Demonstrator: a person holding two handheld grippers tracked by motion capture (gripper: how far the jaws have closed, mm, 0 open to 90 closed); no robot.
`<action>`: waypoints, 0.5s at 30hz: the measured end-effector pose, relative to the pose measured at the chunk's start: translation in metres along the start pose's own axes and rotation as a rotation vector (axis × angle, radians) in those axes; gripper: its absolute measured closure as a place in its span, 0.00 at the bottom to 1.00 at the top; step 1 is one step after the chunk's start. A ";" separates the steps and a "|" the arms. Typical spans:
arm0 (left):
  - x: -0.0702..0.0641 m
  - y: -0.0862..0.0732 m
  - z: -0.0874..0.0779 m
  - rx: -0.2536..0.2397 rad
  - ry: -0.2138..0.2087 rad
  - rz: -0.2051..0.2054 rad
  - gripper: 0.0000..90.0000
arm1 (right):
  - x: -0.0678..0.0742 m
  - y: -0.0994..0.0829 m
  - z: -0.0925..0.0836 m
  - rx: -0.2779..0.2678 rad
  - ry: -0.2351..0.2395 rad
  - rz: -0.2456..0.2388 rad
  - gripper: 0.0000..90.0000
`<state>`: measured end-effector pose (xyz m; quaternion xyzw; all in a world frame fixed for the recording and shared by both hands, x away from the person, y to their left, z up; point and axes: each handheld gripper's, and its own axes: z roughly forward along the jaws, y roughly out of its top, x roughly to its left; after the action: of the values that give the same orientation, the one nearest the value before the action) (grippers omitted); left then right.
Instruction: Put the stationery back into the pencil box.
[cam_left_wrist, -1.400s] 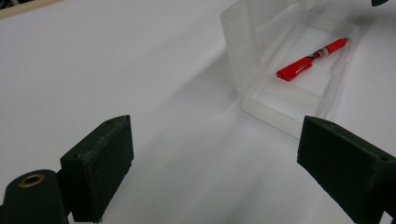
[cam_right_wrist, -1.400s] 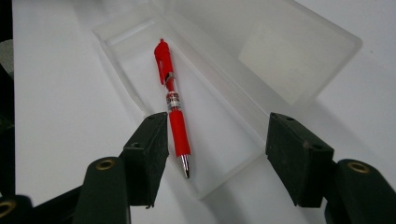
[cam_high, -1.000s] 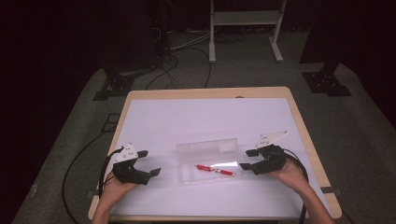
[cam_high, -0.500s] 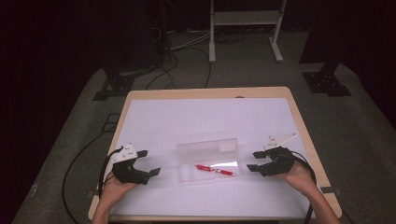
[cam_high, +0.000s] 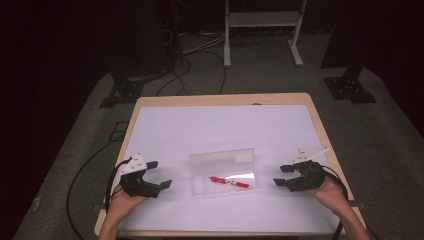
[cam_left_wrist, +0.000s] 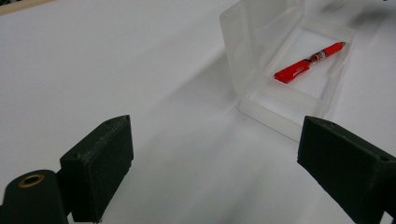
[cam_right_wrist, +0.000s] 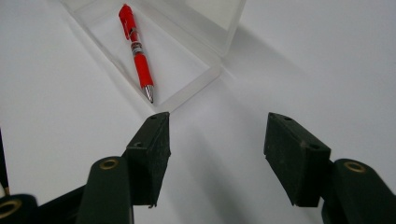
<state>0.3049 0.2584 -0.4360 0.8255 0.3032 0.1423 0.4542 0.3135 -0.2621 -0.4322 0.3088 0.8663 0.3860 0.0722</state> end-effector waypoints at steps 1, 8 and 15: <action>0.000 0.000 0.000 0.000 0.000 0.000 0.11 | 0.000 0.000 0.000 0.000 0.000 0.000 0.44; 0.000 0.000 0.000 0.002 -0.002 0.001 0.11 | -0.003 -0.009 -0.006 -0.001 -0.012 0.017 0.44; 0.000 0.000 0.000 0.001 -0.002 0.000 0.11 | -0.005 -0.016 -0.011 -0.003 -0.024 0.031 0.44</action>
<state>0.3046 0.2582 -0.4362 0.8258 0.3028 0.1414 0.4542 0.3058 -0.2801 -0.4366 0.3268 0.8599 0.3846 0.0770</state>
